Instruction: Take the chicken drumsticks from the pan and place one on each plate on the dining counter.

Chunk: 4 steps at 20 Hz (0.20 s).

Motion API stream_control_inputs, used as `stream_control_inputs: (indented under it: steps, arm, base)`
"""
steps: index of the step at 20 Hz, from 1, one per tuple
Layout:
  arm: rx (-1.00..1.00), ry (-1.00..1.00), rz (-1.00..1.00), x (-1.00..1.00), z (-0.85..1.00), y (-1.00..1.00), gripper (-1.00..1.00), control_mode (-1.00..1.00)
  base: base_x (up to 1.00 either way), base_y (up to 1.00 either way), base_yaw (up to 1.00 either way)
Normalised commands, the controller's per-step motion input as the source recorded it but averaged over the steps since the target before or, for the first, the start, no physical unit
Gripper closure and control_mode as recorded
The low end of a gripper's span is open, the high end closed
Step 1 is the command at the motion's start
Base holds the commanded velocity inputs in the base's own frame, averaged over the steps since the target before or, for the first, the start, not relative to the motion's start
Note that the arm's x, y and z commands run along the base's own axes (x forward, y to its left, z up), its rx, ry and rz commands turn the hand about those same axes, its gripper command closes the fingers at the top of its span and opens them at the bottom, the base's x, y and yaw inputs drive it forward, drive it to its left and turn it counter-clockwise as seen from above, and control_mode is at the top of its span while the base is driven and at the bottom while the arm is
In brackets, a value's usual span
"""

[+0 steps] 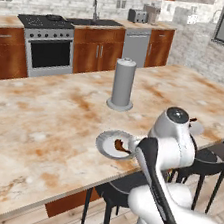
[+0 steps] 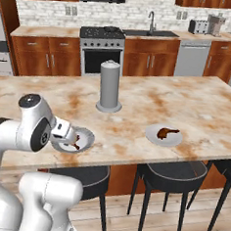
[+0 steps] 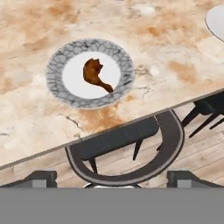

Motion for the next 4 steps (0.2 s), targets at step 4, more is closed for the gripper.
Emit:
stream_control_inputs:
  steps: [4]
  arm:
    - [-0.03,-0.16,0.16,-0.68,0.11,-0.29,-1.0,-1.0]
  base:
    - [0.0,0.0,0.0]
